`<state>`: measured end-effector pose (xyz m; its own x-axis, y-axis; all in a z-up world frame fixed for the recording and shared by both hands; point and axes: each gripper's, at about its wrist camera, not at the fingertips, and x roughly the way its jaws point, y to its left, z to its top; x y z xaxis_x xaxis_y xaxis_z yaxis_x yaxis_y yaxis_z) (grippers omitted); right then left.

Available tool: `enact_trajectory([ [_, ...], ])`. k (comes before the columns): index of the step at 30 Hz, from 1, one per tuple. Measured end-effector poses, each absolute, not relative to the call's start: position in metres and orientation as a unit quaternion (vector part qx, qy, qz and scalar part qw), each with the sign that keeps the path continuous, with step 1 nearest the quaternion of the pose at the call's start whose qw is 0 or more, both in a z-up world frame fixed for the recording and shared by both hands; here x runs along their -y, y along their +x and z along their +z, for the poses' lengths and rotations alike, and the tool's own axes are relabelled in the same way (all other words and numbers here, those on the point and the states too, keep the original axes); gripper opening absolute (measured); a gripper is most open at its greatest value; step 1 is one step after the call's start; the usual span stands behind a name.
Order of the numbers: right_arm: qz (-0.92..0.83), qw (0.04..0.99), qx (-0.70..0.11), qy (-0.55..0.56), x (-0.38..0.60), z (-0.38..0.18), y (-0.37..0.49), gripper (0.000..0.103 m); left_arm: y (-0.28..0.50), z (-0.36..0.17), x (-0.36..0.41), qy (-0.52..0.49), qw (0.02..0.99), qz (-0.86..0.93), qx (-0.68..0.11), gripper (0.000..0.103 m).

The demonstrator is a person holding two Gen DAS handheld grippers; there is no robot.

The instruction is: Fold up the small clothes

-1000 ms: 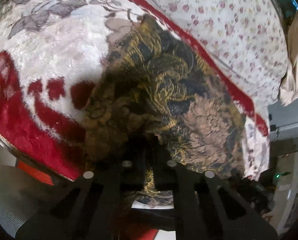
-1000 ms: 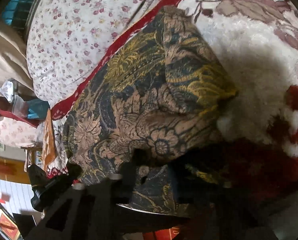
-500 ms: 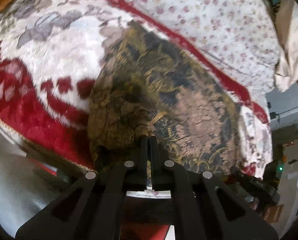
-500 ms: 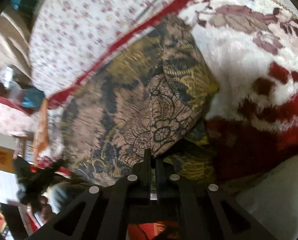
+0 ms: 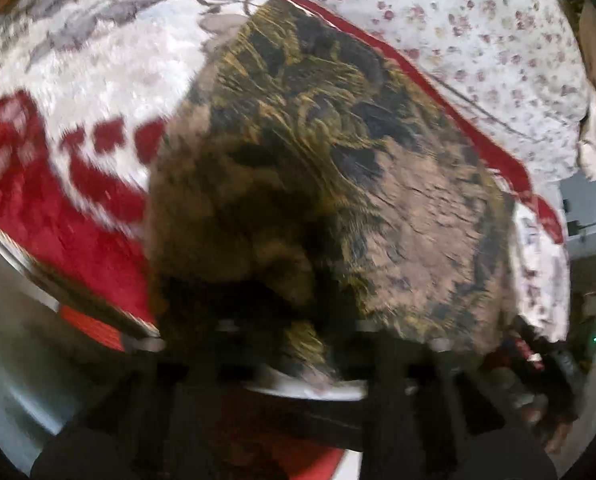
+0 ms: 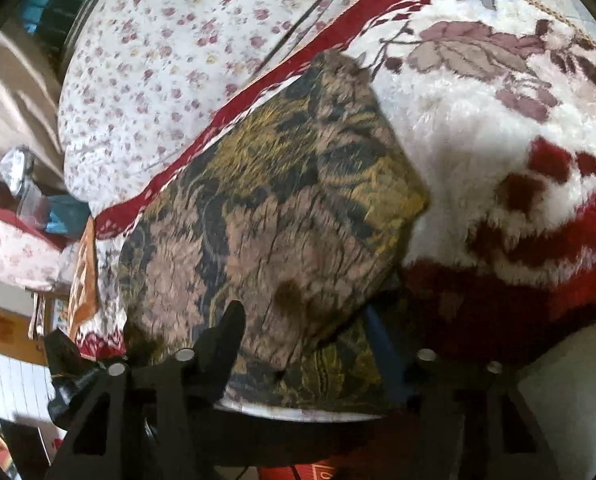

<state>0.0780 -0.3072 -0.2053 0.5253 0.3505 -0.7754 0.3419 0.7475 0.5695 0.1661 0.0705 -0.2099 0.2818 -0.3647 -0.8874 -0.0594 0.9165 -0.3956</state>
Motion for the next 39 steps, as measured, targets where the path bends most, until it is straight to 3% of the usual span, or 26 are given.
enact_trajectory([
  [1, -0.008, 0.797, -0.494, 0.348, 0.310, -0.207, 0.082, 0.049, 0.166, -0.209, -0.075, -0.188, 0.781, -0.098, -0.588, 0.008],
  [2, -0.014, 0.794, -0.502, 0.342, 0.311, -0.209, 0.085, 0.035, 0.164, -0.207, -0.078, -0.195, 0.782, -0.098, -0.583, 0.004],
  [3, -0.019, 0.789, -0.517, 0.333, 0.310, -0.212, 0.088, 0.008, 0.159, -0.201, -0.081, -0.194, 0.786, -0.102, -0.578, 0.003],
  [4, -0.020, 0.787, -0.523, 0.327, 0.310, -0.212, 0.085, 0.003, 0.155, -0.196, -0.083, -0.193, 0.787, -0.107, -0.576, 0.003],
  [10, -0.033, 0.807, -0.499, 0.315, 0.316, -0.179, 0.047, 0.003, 0.132, -0.177, -0.089, -0.172, 0.789, -0.121, -0.578, 0.002],
  [14, -0.052, 0.799, -0.532, 0.274, 0.303, -0.197, 0.057, 0.003, 0.143, -0.210, -0.085, -0.166, 0.772, -0.100, -0.605, 0.002],
  [20, -0.046, 0.801, -0.544, 0.246, 0.285, -0.185, 0.044, 0.002, 0.135, -0.195, -0.095, -0.161, 0.793, -0.085, -0.581, 0.002],
  [26, -0.076, 0.773, -0.586, 0.230, 0.282, -0.222, 0.065, 0.002, 0.140, -0.209, -0.086, -0.119, 0.793, -0.061, -0.595, 0.008],
  [29, -0.052, 0.789, -0.567, 0.230, 0.282, -0.201, 0.057, 0.011, 0.126, -0.188, -0.098, -0.139, 0.811, -0.083, -0.562, 0.013],
  [31, -0.050, 0.805, -0.551, 0.217, 0.280, -0.178, 0.048, 0.032, 0.116, -0.169, -0.114, -0.157, 0.826, -0.090, -0.534, 0.027],
  [33, -0.036, 0.836, -0.509, 0.200, 0.271, -0.145, 0.037, 0.077, 0.113, -0.154, -0.126, -0.172, 0.839, -0.083, -0.510, 0.060],
  [35, 0.000, 0.859, -0.479, 0.180, 0.251, -0.111, 0.042, 0.084, 0.122, -0.142, -0.136, -0.170, 0.848, -0.061, -0.499, 0.068],
  [39, 0.127, 0.861, -0.452, 0.194, 0.204, -0.081, 0.089, 0.085, 0.169, -0.157, -0.135, -0.143, 0.832, -0.034, -0.536, 0.068],
])
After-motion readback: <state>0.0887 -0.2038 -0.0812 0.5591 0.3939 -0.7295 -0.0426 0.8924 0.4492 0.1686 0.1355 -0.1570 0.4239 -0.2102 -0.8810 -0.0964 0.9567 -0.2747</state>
